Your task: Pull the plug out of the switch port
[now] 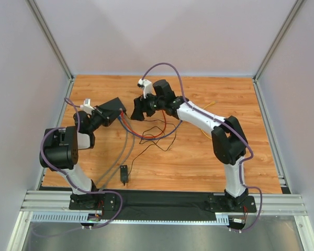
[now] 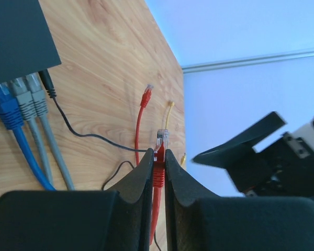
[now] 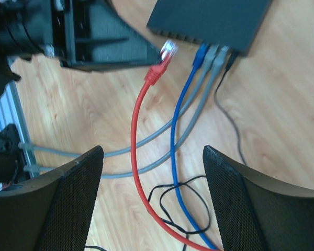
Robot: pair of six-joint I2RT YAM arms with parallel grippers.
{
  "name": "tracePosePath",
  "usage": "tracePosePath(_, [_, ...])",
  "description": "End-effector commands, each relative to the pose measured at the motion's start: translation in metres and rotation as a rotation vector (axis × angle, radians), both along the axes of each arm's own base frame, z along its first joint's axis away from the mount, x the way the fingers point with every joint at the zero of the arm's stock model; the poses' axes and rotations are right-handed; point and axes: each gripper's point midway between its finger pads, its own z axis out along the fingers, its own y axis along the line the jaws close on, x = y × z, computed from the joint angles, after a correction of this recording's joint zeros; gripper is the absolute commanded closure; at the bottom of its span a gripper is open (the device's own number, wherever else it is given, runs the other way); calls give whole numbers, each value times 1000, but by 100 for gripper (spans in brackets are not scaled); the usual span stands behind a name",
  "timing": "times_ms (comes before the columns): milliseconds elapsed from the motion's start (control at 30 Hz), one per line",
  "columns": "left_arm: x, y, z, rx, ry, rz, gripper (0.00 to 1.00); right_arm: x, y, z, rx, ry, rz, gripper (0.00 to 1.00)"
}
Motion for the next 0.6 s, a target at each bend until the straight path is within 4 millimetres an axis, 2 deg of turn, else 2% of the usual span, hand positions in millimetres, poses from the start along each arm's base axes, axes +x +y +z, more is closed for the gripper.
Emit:
tracePosePath(0, [-2, -9, 39, -14, -121, -47, 100, -22, 21, -26, 12, 40, 105, 22])
tracePosePath(167, [-7, -10, 54, -16, -149, -49, 100, -51, 30, -47, -11, 83, 157, 24])
tracePosePath(233, [-8, -10, 61, -17, -162, -49, 100, -52, 27, -50, -14, 87, 137, 27])
tracePosePath(267, [-10, -11, 62, -18, -164, -52, 100, -54, 26, -52, -14, 96, 137, 34])
tracePosePath(333, [-11, -11, 65, -19, -168, -52, 100, -59, 22, -56, -21, 119, 132, 39])
tracePosePath(400, [-11, -11, 67, -13, -176, -53, 100, -64, 22, -55, -13, 154, 131, 49])
tracePosePath(433, [-11, -12, 67, -9, -177, -54, 100, -69, 23, -52, 2, 178, 143, 55])
tracePosePath(467, [-10, -12, 65, -5, -168, -53, 100, -73, 23, -42, 25, 204, 140, 66])
tracePosePath(500, [-10, -11, 65, 3, -173, -52, 98, -76, 23, -37, 43, 217, 140, 70])
tracePosePath(533, [-9, -12, 64, 7, -172, -52, 94, -78, 23, -30, 62, 229, 140, 76])
tracePosePath(567, [-9, -11, 62, 11, -162, -51, 87, -78, 22, -13, 93, 251, 112, 88])
